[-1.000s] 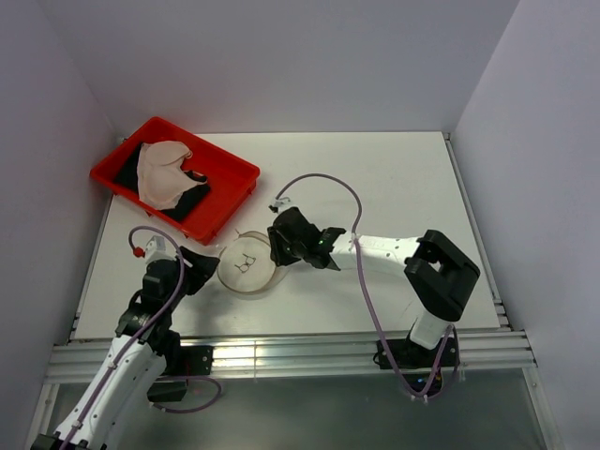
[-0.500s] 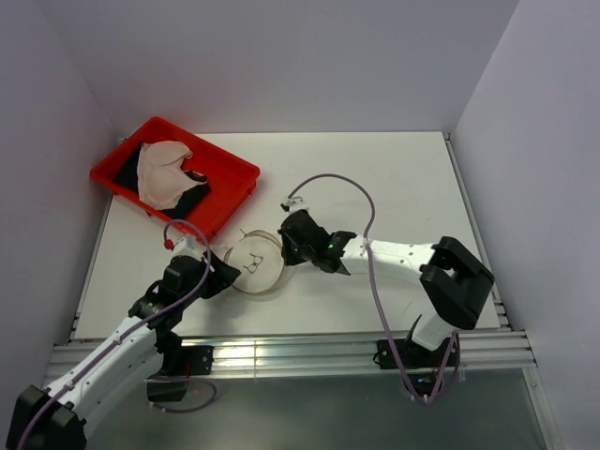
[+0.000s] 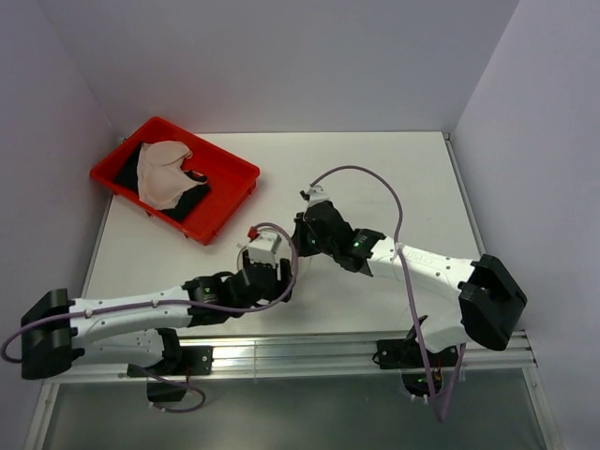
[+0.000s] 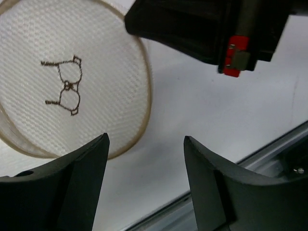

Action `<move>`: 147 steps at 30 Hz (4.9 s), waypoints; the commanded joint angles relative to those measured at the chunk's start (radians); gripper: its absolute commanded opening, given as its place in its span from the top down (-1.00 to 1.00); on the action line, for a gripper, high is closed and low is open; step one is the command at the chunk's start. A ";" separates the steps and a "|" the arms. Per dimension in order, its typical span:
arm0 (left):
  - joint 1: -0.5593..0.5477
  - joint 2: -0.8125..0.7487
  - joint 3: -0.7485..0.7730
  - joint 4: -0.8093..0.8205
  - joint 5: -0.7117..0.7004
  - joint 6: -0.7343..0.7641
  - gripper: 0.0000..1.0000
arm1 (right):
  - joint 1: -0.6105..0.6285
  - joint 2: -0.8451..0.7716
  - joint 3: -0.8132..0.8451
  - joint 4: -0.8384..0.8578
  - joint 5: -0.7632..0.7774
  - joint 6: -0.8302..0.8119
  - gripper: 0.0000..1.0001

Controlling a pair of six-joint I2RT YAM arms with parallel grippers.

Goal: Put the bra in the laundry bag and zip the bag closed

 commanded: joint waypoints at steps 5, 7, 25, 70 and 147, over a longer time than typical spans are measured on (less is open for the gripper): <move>-0.064 0.214 0.121 0.062 -0.241 0.144 -0.40 | -0.046 -0.072 -0.021 0.026 -0.121 0.010 1.00; -0.064 0.238 0.124 0.066 -0.264 0.134 -0.36 | -0.055 -0.084 -0.035 0.043 -0.170 0.019 1.00; -0.032 -0.011 -0.016 0.262 -0.222 0.149 1.00 | -0.206 -0.164 -0.153 0.099 -0.253 -0.044 -0.24; 0.371 0.039 0.092 0.458 0.329 0.258 1.00 | -0.264 0.081 -0.237 0.251 -0.012 0.082 1.00; 0.359 -0.053 -0.327 0.498 0.291 -0.116 0.10 | -0.161 0.478 0.494 -0.313 0.021 -0.809 0.15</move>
